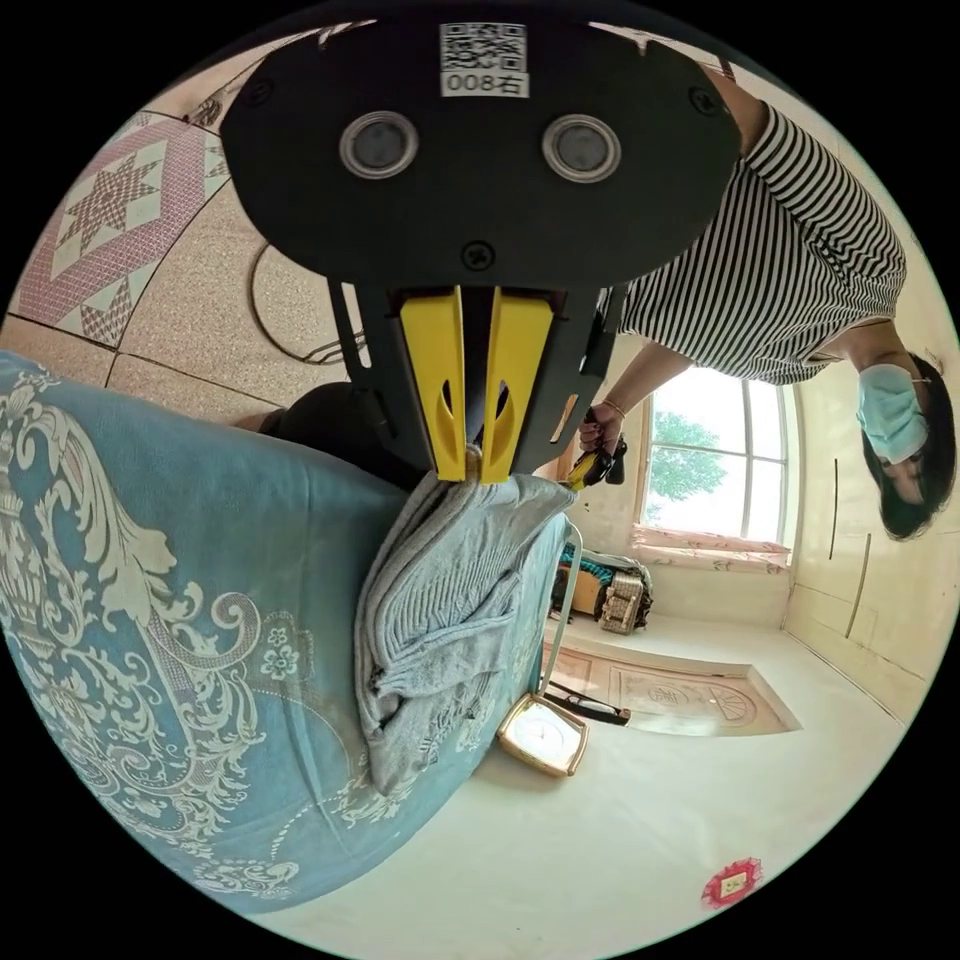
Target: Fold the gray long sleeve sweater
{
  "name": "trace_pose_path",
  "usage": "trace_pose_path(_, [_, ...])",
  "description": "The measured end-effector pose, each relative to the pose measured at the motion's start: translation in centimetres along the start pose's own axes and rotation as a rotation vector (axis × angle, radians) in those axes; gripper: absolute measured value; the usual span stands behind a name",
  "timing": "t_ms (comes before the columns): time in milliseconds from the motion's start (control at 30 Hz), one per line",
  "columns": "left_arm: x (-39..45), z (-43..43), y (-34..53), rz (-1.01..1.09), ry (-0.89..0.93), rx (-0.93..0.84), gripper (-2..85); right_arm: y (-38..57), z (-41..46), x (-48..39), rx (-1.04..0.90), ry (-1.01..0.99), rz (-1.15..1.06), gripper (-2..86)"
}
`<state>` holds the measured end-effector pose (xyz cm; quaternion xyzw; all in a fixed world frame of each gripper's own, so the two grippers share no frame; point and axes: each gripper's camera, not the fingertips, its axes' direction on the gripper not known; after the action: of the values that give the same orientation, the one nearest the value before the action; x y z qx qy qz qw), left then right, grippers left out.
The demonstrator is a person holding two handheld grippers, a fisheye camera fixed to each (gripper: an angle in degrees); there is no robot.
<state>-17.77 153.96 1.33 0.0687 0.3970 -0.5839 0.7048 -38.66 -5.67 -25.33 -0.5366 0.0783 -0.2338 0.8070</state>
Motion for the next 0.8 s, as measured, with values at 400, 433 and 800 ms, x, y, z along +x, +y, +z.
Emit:
trace_pose_path(400, [-0.6,-2.4,1.6,0.016,0.036,0.005,2.5,0.9,-2.9,-2.2,-0.039,-0.031,-0.026,2.0])
trace_pose_path(433, [-0.7,-2.7,1.8,0.019,0.045,0.011,2.5,1.2,-3.1,-2.4,-0.049,-0.029,-0.030,2.0])
trace_pose_path(800, [-4.4,-2.6,2.8,-0.059,0.029,-0.019,2.4,3.7,-5.0,-1.6,-0.099,-0.050,-0.003,2.0])
